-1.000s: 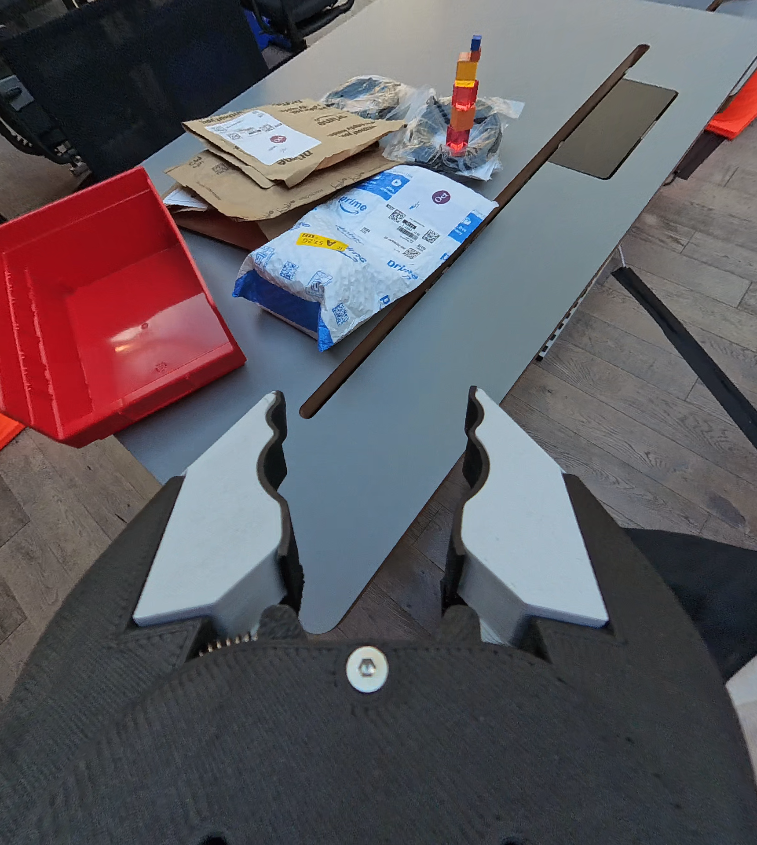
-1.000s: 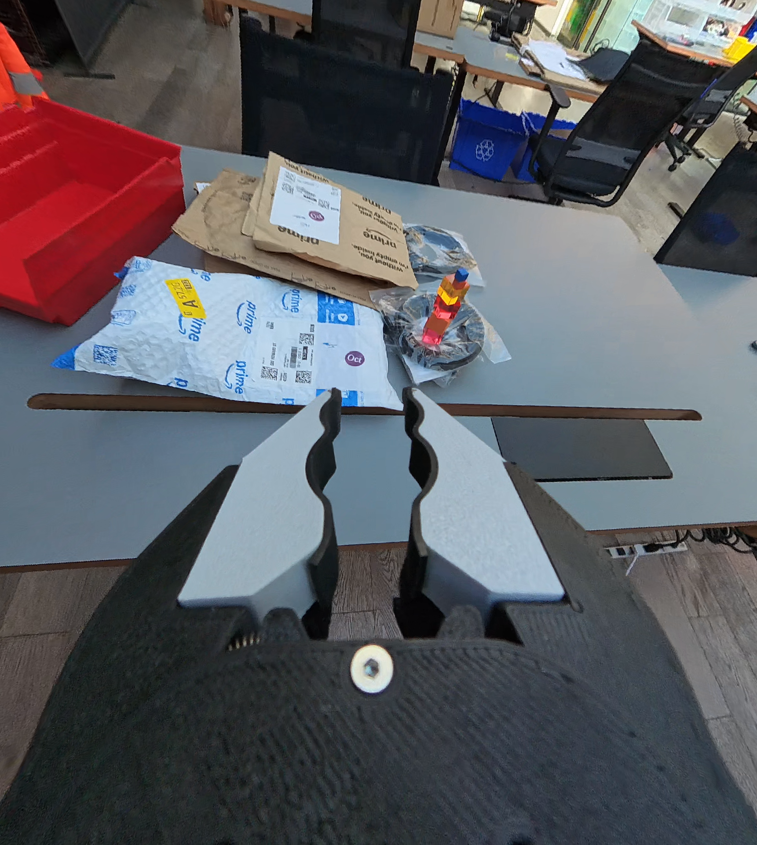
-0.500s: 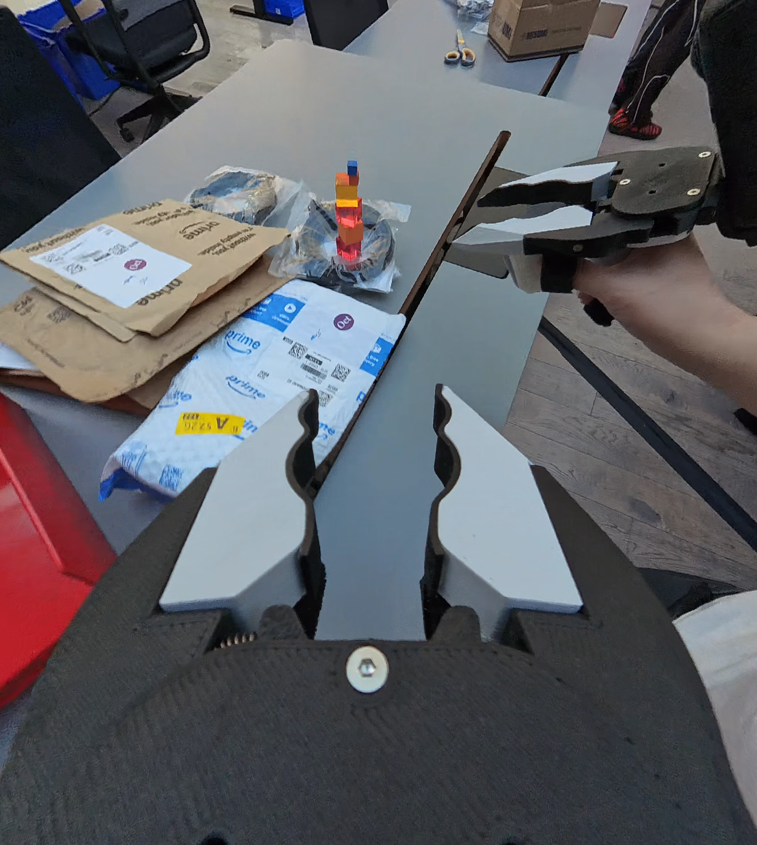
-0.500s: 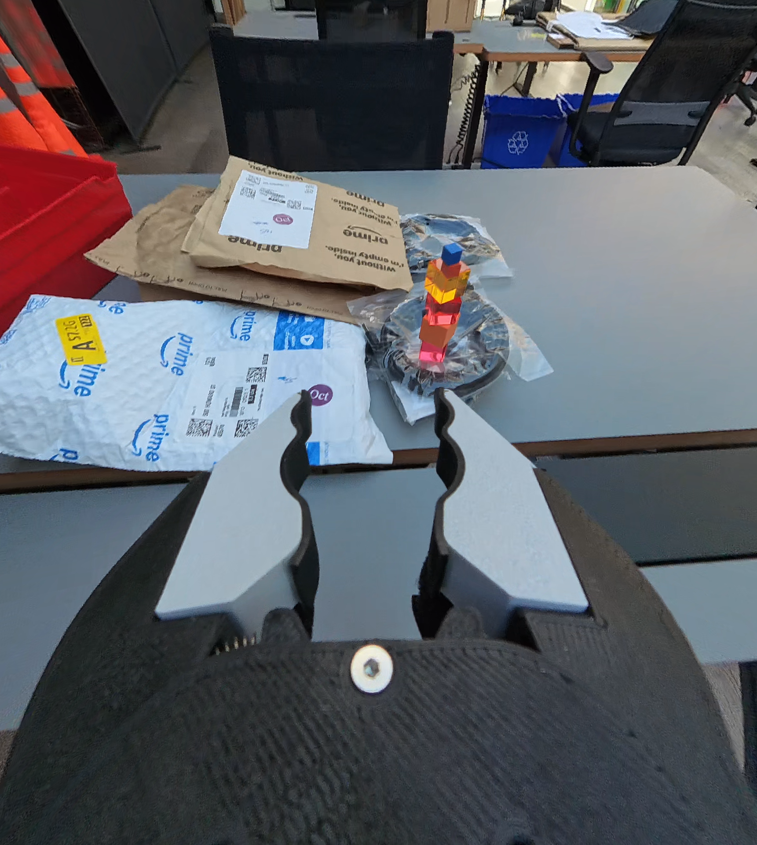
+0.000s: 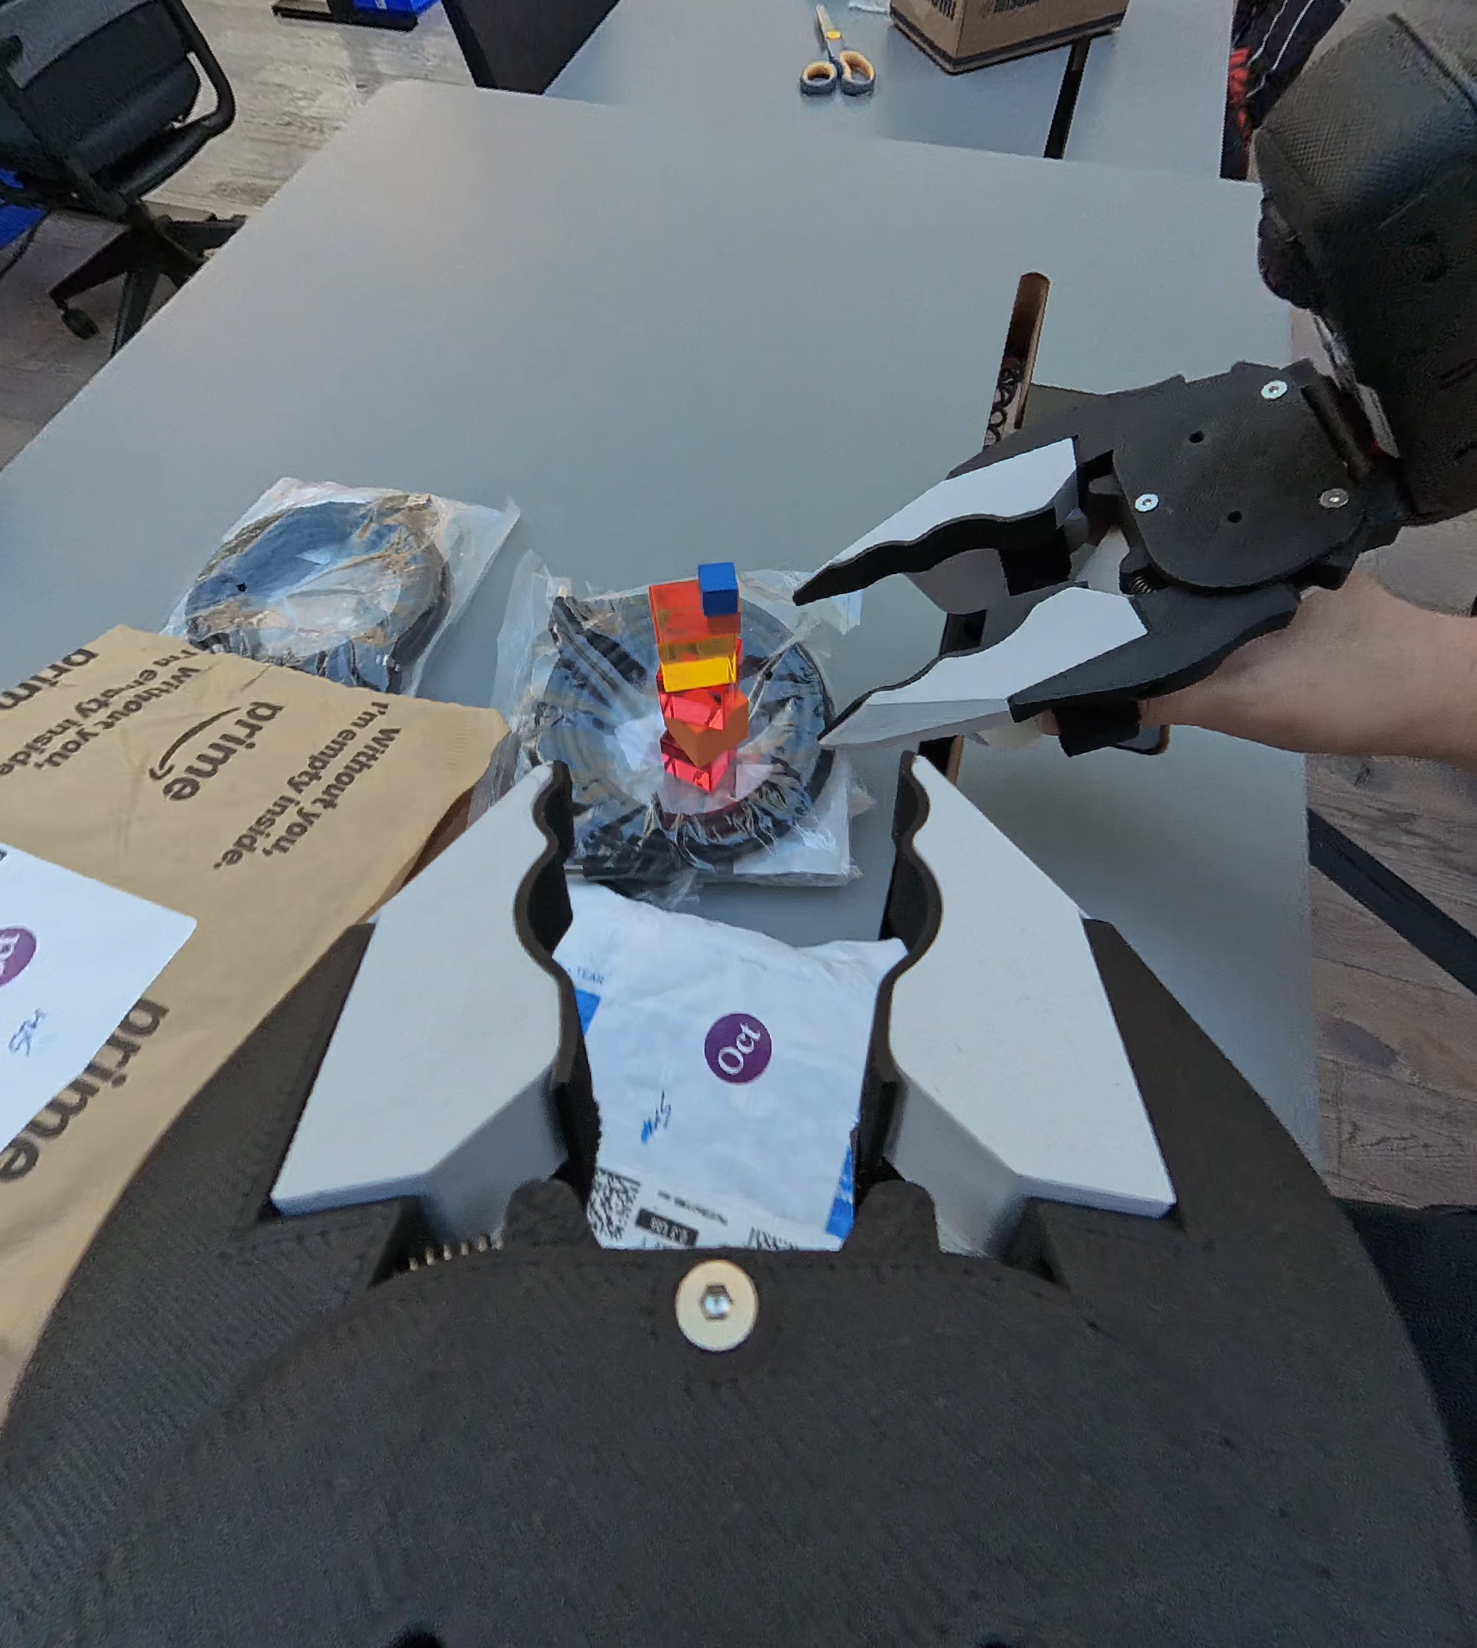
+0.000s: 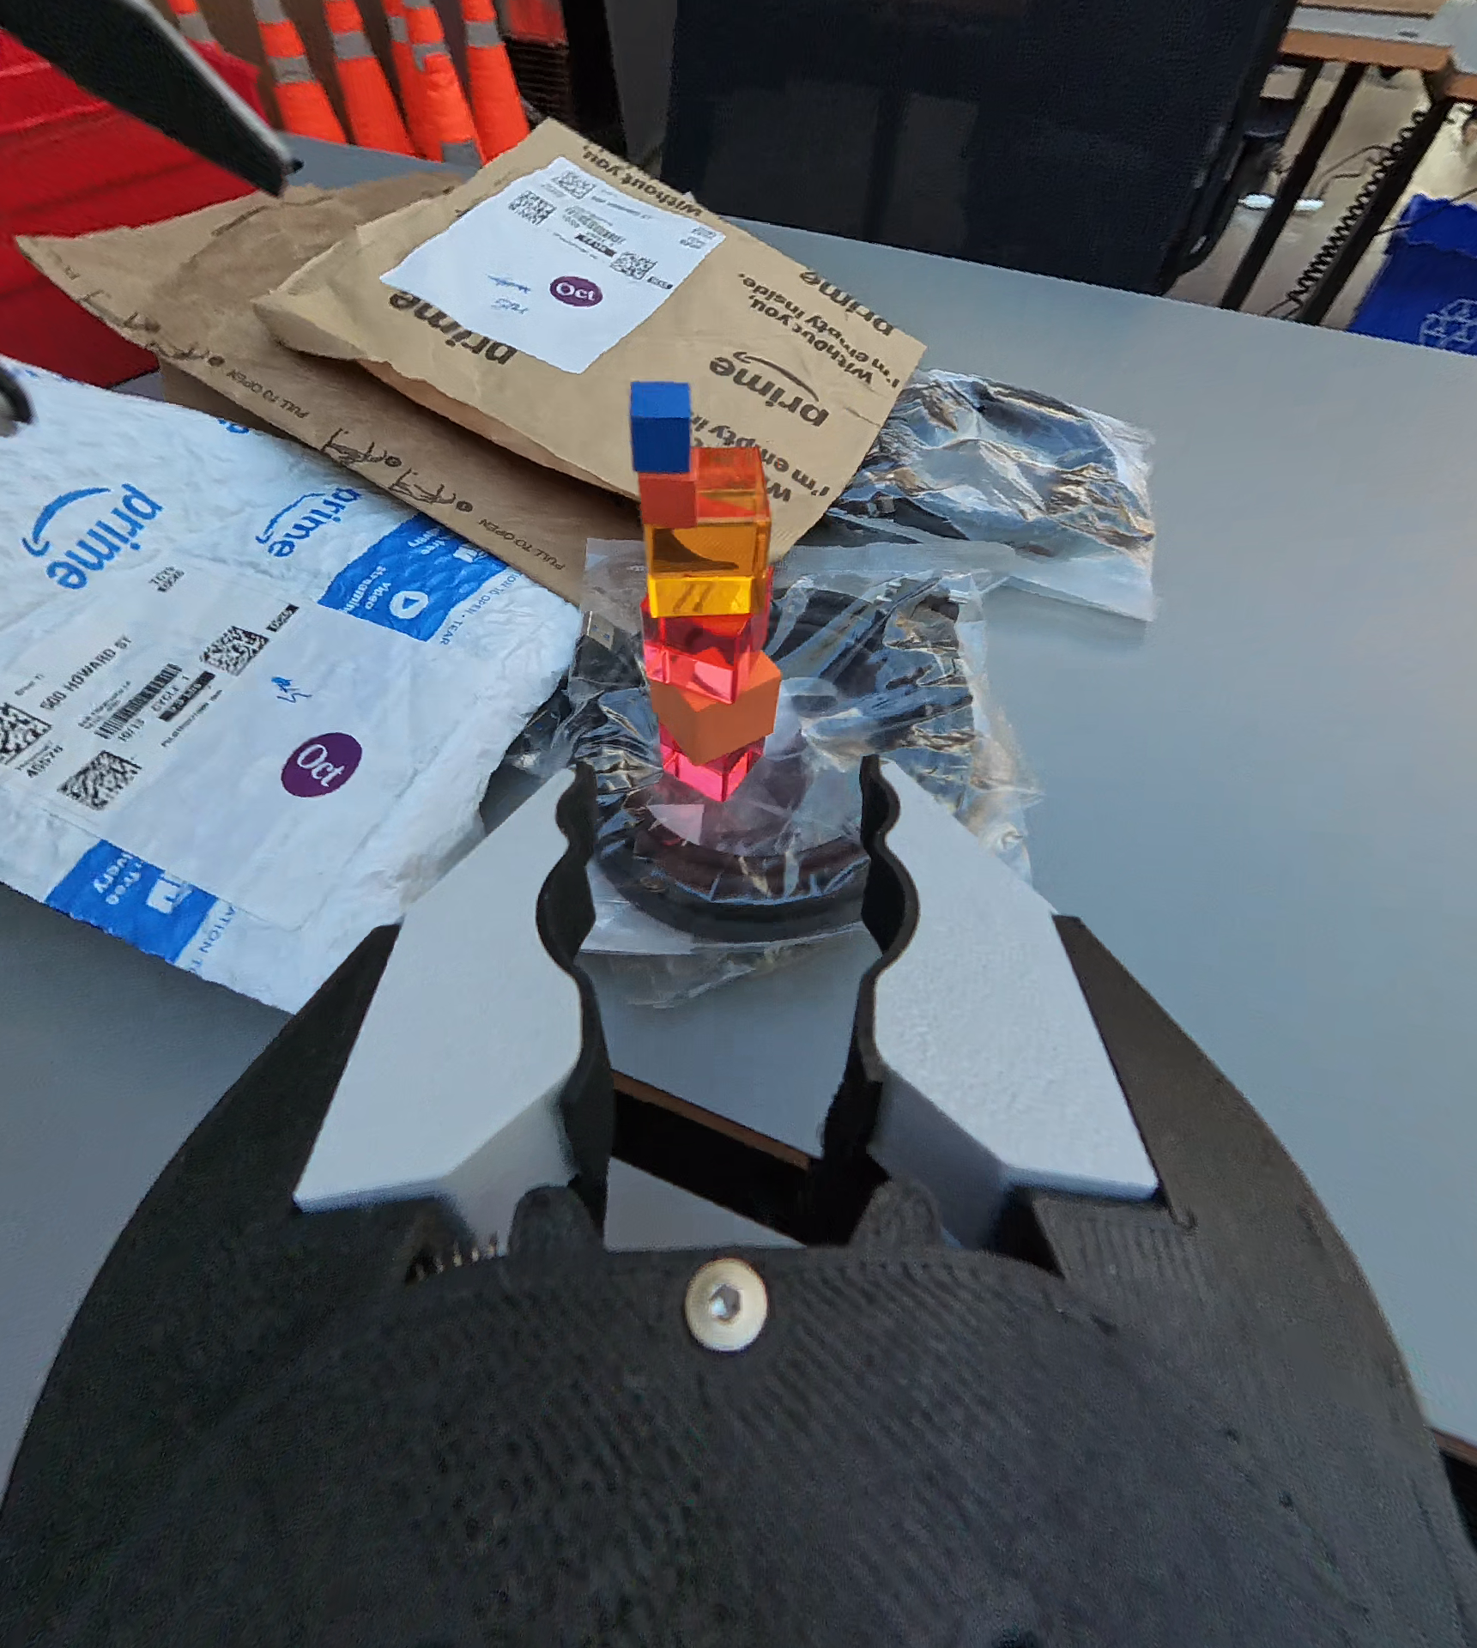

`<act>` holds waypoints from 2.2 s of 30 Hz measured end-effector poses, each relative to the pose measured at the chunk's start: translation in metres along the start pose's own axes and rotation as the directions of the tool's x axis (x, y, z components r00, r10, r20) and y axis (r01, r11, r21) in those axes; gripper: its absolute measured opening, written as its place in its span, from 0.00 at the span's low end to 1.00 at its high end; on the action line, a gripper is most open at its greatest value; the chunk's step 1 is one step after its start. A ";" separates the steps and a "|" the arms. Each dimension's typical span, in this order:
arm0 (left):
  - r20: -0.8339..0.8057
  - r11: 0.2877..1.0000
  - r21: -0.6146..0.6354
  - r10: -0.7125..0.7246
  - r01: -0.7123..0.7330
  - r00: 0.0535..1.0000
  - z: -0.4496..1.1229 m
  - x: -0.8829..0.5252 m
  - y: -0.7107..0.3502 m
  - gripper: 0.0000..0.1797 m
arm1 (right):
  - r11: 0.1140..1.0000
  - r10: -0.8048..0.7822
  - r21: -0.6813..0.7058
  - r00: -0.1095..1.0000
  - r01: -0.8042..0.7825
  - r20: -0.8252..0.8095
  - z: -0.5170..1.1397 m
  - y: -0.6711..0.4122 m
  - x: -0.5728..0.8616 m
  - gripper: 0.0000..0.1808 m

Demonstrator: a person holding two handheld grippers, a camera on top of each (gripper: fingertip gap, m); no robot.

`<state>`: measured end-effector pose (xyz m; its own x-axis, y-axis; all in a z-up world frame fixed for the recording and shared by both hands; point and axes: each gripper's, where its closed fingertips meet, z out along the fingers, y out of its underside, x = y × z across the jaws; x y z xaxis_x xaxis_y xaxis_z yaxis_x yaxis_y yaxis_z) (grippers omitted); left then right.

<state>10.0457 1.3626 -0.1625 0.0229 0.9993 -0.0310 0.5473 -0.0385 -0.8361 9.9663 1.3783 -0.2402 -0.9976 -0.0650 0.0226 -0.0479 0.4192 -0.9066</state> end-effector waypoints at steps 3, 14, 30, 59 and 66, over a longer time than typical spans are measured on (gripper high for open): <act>-0.025 0.997 -0.025 0.070 -0.070 0.997 0.039 -0.005 0.000 0.42 | 0.995 -0.061 -0.081 0.998 0.063 0.022 0.013 0.012 0.016 0.31; -0.019 0.996 -0.067 0.060 -0.061 0.998 0.102 -0.012 0.003 0.31 | 0.979 -0.118 -0.147 0.979 0.143 0.169 0.028 0.030 0.011 0.30; -0.053 0.996 -0.085 0.029 -0.033 0.998 0.106 -0.016 0.007 0.15 | 0.975 -0.144 -0.131 0.957 0.181 0.252 0.040 0.025 0.016 0.31; 0.039 0.992 -0.123 -0.004 0.009 0.999 0.000 -0.048 0.010 0.14 | 0.978 -0.135 -0.082 0.884 0.191 0.449 0.055 0.006 -0.009 0.15; 0.113 0.995 -0.097 -0.025 0.036 0.993 -0.042 -0.058 0.016 0.14 | 0.980 -0.138 -0.074 0.897 0.186 0.421 0.048 -0.003 -0.006 0.15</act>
<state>10.0883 1.3038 -0.1512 -0.0859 0.9937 -0.0716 0.6262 -0.0021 -0.7797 9.9747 1.3337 -0.2579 -0.8672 -0.4970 -0.0317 -0.2358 0.4659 -0.8529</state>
